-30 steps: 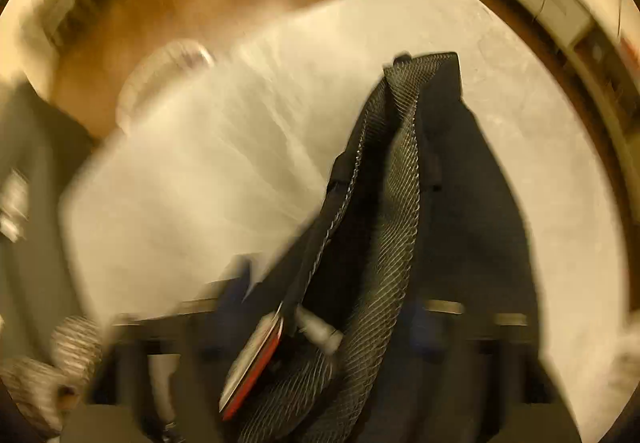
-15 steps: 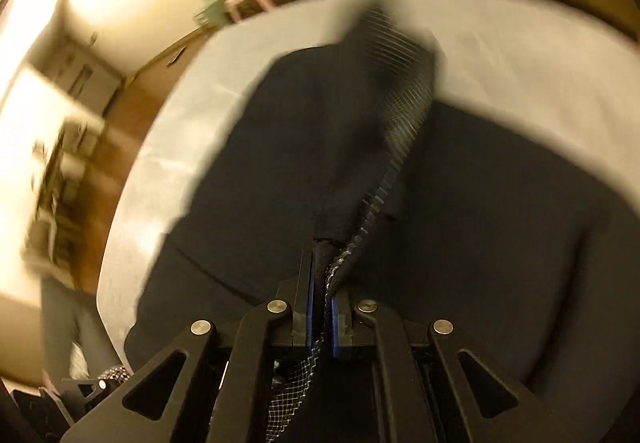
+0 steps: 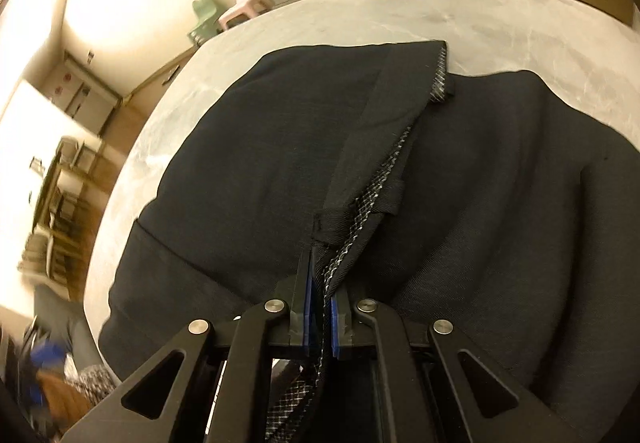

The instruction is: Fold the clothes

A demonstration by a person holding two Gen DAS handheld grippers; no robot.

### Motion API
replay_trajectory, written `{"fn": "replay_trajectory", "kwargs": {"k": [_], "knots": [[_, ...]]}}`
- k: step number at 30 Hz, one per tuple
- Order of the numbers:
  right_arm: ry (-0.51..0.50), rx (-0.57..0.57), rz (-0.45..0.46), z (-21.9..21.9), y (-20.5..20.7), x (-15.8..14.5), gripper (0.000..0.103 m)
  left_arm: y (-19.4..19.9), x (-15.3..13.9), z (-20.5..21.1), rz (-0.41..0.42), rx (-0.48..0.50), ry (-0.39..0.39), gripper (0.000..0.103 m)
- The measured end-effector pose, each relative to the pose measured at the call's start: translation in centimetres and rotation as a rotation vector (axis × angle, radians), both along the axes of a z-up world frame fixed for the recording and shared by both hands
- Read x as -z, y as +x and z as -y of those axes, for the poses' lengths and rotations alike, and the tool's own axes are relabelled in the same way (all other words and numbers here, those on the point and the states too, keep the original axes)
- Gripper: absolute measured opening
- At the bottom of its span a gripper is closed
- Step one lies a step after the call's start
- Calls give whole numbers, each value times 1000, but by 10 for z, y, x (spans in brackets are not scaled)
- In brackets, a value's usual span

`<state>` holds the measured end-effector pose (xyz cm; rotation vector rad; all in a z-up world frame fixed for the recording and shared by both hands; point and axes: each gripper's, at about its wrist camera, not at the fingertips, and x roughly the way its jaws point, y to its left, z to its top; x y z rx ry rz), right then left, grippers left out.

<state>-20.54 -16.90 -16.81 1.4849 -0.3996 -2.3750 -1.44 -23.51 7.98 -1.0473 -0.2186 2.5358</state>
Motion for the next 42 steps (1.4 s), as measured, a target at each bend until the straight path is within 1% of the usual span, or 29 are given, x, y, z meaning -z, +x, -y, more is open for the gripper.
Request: {"fn": "replay_trajectory", "kwargs": {"k": [1, 2, 3, 5, 7, 9, 10, 12, 14, 16, 17, 18, 20, 22, 24, 26, 27, 29, 31, 33, 34, 35, 37, 39, 41, 42], "knots": [[9, -5, -7, 0, 10, 4, 17, -6, 10, -3, 41, -13, -49, 50], [19, 2, -22, -3, 24, 6, 27, -11, 20, -6, 81, -26, -100, 50], [30, 11, -41, -7, 42, 9, 28, -17, 30, -9, 122, -38, -151, 50], [28, 21, -62, -18, 76, 15, 28, -28, 50, -15, 203, -63, -252, 50], [4, 51, -89, -38, 117, 17, 28, -25, 45, -15, 187, -61, -252, 49], [16, 106, -111, -65, 155, 20, 33, -22, 40, -15, 169, -58, -250, 49], [29, 139, -121, -80, 173, 22, 35, -19, 33, -14, 149, -61, -204, 49], [83, 220, -139, -115, 209, 30, 48, -16, 17, -17, 123, -49, -121, 49], [139, 297, -137, -146, 244, 44, 55, -20, 14, -33, 112, -18, -93, 50], [203, 338, -108, -162, 266, 64, 56, -30, 27, -54, 166, 25, -113, 50], [241, 351, -104, -165, 276, 74, 56, -30, 40, -70, 200, 33, -131, 50], [274, 360, -103, -166, 286, 83, 56, -34, 53, -78, 244, 21, -174, 51], [298, 354, -113, -169, 294, 90, 56, -29, 56, -85, 217, 6, -209, 54], [297, 348, -126, -176, 296, 91, 55, -29, 52, -87, 255, -17, -225, 54], [279, 345, -123, -183, 289, 95, 56, -27, 41, -90, 273, -30, -259, 54], [257, 345, -117, -183, 282, 100, 55, -23, 23, -100, 254, -35, -303, 54], [247, 344, -114, -183, 286, 104, 55, -19, 13, -107, 242, -35, -320, 54], [235, 352, -110, -183, 289, 106, 56, -16, -6, -121, 218, -22, -322, 54], [230, 354, -112, -184, 297, 99, 56, -20, -31, -144, 184, 8, -320, 54], [249, 361, -122, -187, 312, 98, 55, -28, -45, -167, 159, 44, -326, 57], [269, 367, -130, -185, 315, 97, 56, -34, -50, -179, 151, 59, -334, 60], [306, 375, -143, -180, 309, 89, 56, -41, -54, -191, 143, 74, -341, 61], [402, 387, -181, -180, 311, 82, 56, -60, -46, -219, 167, 101, -358, 62], [445, 394, -204, -179, 330, 86, 56, -81, -34, -244, 204, 118, -369, 62], [465, 399, -214, -179, 345, 89, 56, -102, -21, -268, 241, 136, -380, 62], [469, 399, -216, -177, 342, 91, 56, -113, -13, -278, 271, 125, -382, 62]]}}
